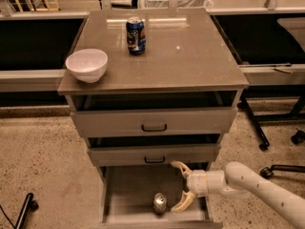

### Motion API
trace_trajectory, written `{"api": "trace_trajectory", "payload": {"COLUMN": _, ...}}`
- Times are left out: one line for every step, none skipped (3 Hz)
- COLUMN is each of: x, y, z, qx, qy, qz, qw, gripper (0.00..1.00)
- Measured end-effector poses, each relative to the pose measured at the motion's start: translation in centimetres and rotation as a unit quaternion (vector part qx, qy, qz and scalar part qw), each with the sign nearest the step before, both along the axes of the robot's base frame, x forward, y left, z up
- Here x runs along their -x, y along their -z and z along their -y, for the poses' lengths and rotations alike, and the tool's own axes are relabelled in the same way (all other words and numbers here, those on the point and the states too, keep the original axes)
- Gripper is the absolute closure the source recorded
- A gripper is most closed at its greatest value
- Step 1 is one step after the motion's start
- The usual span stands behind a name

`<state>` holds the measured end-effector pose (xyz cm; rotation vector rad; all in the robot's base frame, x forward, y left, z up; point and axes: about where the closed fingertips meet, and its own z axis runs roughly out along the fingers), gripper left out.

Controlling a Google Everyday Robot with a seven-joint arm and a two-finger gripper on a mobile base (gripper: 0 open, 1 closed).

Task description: Pick 7up can from bottom drawer and place on counter

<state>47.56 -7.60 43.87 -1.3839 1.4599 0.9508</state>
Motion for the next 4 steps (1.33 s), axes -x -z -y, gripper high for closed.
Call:
{"api": "trace_trajectory", "payload": {"x": -1.7, "y": 6.5, "z": 0.7, "qx": 0.01, "qy": 0.038, "qz": -0.003, "qw": 0.9992, "gripper": 0.0}}
{"api": "trace_trajectory", "payload": {"x": -2.9, "y": 11.6, "z": 0.4, "qx": 0.042, "qy": 0.056, "qz": 0.031, "qw": 0.9971, "gripper": 0.0}}
{"api": "trace_trajectory", "payload": {"x": -3.4, "y": 15.0, "z": -0.1, "qx": 0.072, "qy": 0.056, "qz": 0.064, "qw": 0.9938, "gripper": 0.0}}
{"api": "trace_trajectory", "payload": {"x": -3.5, "y": 18.4, "z": -1.4, "qx": 0.08, "qy": 0.04, "qz": 0.068, "qw": 0.9937, "gripper": 0.0}}
